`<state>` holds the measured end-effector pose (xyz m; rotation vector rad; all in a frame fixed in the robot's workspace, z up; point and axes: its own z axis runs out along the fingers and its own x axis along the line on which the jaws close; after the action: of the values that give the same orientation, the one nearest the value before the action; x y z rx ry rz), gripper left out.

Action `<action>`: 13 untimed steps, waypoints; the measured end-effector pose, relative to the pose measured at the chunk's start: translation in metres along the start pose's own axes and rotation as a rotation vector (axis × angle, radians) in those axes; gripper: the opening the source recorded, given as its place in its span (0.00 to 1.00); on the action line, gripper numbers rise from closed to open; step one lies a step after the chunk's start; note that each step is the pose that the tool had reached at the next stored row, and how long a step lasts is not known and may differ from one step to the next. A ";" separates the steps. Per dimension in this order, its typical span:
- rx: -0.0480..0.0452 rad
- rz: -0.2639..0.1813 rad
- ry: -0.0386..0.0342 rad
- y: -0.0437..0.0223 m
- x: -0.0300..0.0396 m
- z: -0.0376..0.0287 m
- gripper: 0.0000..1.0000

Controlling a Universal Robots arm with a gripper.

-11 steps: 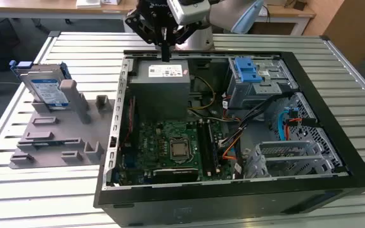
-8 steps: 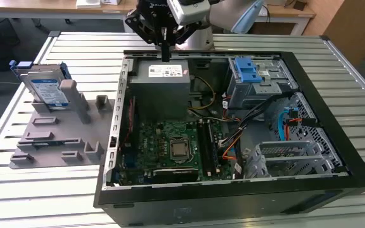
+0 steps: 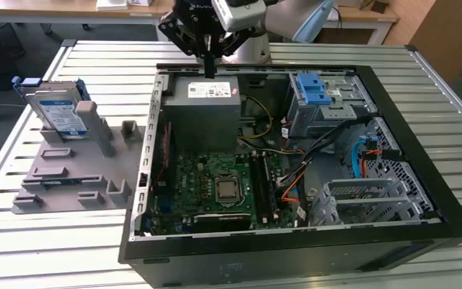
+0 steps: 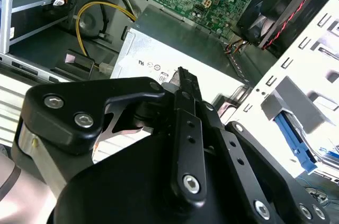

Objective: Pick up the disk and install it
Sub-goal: 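Reach for the disk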

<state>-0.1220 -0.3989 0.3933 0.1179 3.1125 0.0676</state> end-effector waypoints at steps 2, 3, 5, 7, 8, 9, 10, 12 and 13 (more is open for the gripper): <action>0.0000 0.000 0.0000 -0.0001 0.0009 0.0000 0.11; -0.0001 0.000 -0.0001 -0.0001 0.0017 0.0000 0.11; 0.0000 0.000 0.0000 -0.0003 0.0038 -0.0001 0.11; 0.0000 0.000 0.0000 -0.0005 0.0063 -0.0001 0.11; 0.0000 0.000 0.0000 -0.0006 0.0074 -0.0001 0.11; -0.0001 0.000 -0.0001 -0.0007 0.0087 -0.0001 0.11; -0.0001 0.000 0.0000 -0.0007 0.0095 -0.0001 0.11; 0.0001 0.000 0.0000 -0.0008 0.0108 -0.0002 0.11; 0.0000 0.000 0.0000 -0.0009 0.0113 -0.0001 0.11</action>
<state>-0.1334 -0.3989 0.3931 0.1180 3.1125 0.0676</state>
